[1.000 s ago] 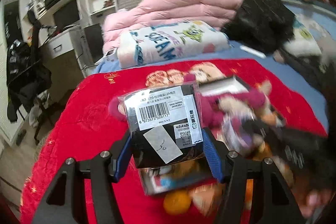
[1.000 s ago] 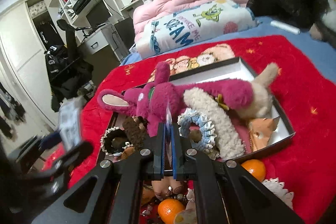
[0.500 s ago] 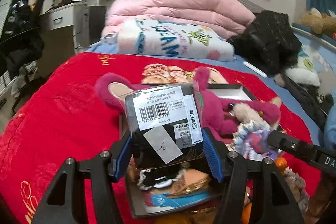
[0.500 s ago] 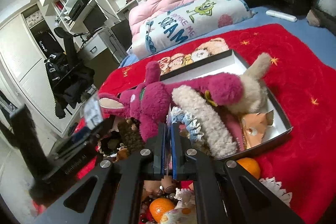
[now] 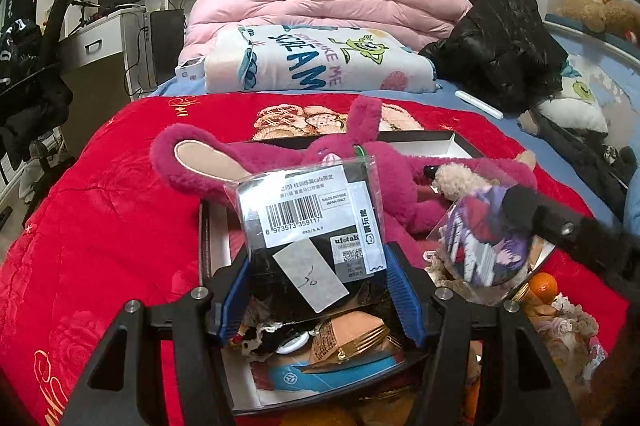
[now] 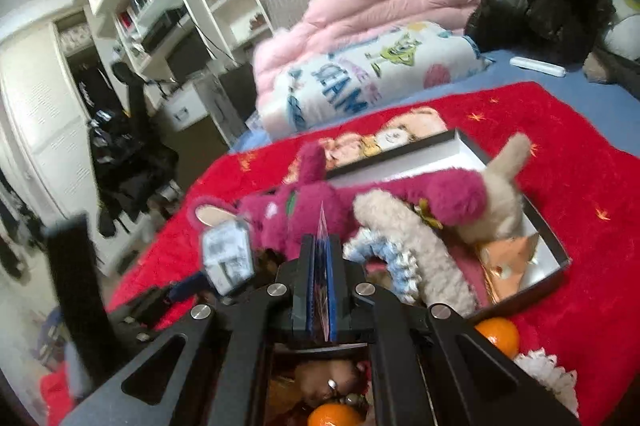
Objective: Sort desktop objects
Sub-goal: 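Lower the badge bag into the tray with right tool while left tool brings package over, then open the left tool to drop the black package into the tray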
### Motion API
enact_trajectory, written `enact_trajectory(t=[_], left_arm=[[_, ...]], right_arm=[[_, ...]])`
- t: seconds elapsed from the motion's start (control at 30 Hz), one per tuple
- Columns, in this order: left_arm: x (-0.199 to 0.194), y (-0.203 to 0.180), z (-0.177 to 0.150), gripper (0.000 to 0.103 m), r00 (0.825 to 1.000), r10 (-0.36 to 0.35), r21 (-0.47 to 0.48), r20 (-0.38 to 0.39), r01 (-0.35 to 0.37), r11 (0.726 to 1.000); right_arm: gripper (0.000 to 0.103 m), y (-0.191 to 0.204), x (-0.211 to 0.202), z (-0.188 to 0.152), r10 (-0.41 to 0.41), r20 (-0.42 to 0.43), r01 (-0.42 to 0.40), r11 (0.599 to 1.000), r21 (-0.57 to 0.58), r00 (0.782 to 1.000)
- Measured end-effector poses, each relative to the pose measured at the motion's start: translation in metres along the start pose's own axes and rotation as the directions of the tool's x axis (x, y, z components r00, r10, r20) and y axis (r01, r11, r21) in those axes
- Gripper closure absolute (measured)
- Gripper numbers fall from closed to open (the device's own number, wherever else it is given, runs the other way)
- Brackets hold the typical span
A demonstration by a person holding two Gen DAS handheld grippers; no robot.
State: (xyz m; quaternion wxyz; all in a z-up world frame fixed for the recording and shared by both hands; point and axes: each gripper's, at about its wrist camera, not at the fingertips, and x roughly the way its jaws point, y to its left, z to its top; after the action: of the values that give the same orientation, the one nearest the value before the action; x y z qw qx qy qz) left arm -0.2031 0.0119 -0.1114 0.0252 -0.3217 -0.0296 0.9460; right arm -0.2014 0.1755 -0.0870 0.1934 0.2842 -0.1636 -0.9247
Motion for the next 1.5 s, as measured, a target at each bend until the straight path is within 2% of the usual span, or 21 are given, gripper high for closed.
enact_trajectory(t=[0.13,0.3,0.6,0.73,0.77,0.83,0.97,1.0,1.03,1.07,1.1,1.13,1.17,1.2,1.3,1.37,1.5], left_arm=[[0.002,0.000,-0.001,0.039,1.000,-0.001,0.001,-0.001,0.001,1.000],[0.002,0.002,-0.001,0.039,1.000,-0.004,-0.005,0.000,0.004,1.000],[0.002,0.003,0.000,0.039,1.000,0.010,0.002,0.004,-0.010,1.000],[0.003,0.000,0.000,0.038,1.000,0.013,0.004,0.003,-0.013,1.000],[0.003,0.000,0.000,0.036,1.000,0.016,0.004,0.005,-0.016,1.000],[0.004,0.000,0.000,0.024,0.999,0.033,0.004,0.006,-0.033,0.999],[0.006,0.007,0.001,0.017,1.000,0.023,-0.028,0.002,-0.023,0.999],[0.005,0.009,0.001,0.012,1.000,0.022,-0.039,0.005,-0.022,0.999],[0.004,0.013,0.002,0.000,0.999,0.048,-0.057,0.012,-0.047,0.997],[0.003,0.015,0.003,0.000,0.997,0.076,-0.068,0.010,-0.075,0.995],[0.003,0.019,0.003,0.000,0.995,0.099,-0.073,0.013,-0.097,0.993],[0.003,0.020,0.002,0.000,0.996,0.091,-0.073,0.016,-0.089,0.993],[0.003,0.021,0.002,0.000,0.997,0.082,-0.076,0.017,-0.080,0.994],[0.002,0.021,0.002,0.000,0.997,0.070,-0.079,0.021,-0.068,0.995],[-0.001,0.013,0.002,0.000,0.997,0.070,-0.032,0.042,-0.068,0.997],[-0.001,0.009,0.003,0.000,0.996,0.080,-0.008,0.045,-0.079,0.997],[0.000,0.006,0.003,0.000,0.996,0.078,-0.004,0.043,-0.078,0.997]], right_arm=[[0.097,-0.006,0.026,-0.012,-0.091,-0.093,0.091,0.996,-0.006,0.991],[0.097,0.000,0.026,-0.013,-0.097,-0.081,0.094,0.995,-0.041,0.992],[0.097,-0.007,0.031,-0.017,-0.062,-0.118,0.063,0.998,0.010,0.991],[0.093,-0.003,0.032,-0.017,-0.075,-0.119,0.075,0.997,-0.008,0.990],[0.092,-0.001,0.032,-0.018,-0.085,-0.116,0.083,0.996,-0.021,0.990],[0.092,0.002,0.031,-0.018,-0.093,-0.114,0.088,0.995,-0.041,0.989],[0.088,0.002,0.029,-0.017,-0.120,-0.107,0.116,0.992,-0.046,0.987],[0.083,0.000,0.027,-0.016,-0.119,-0.102,0.116,0.993,-0.035,0.988],[0.075,-0.003,0.025,-0.014,-0.119,-0.097,0.118,0.993,-0.020,0.988],[0.071,-0.006,0.023,-0.013,-0.118,-0.092,0.118,0.993,-0.006,0.989],[0.062,-0.010,0.021,-0.011,-0.111,-0.085,0.113,0.993,0.016,0.990],[0.041,-0.014,0.019,-0.010,-0.075,-0.075,0.079,0.996,0.049,0.994],[0.027,-0.018,0.016,-0.008,-0.033,-0.060,0.038,0.996,0.083,0.998],[0.007,-0.019,0.013,-0.007,-0.012,-0.043,0.017,0.995,0.100,0.999],[0.004,-0.018,0.005,-0.004,-0.026,0.000,0.026,0.995,0.094,1.000],[0.000,-0.019,0.007,-0.004,-0.027,-0.010,0.028,0.994,0.109,1.000],[0.000,-0.026,0.007,-0.003,-0.016,-0.015,0.018,0.988,0.151,1.000]])
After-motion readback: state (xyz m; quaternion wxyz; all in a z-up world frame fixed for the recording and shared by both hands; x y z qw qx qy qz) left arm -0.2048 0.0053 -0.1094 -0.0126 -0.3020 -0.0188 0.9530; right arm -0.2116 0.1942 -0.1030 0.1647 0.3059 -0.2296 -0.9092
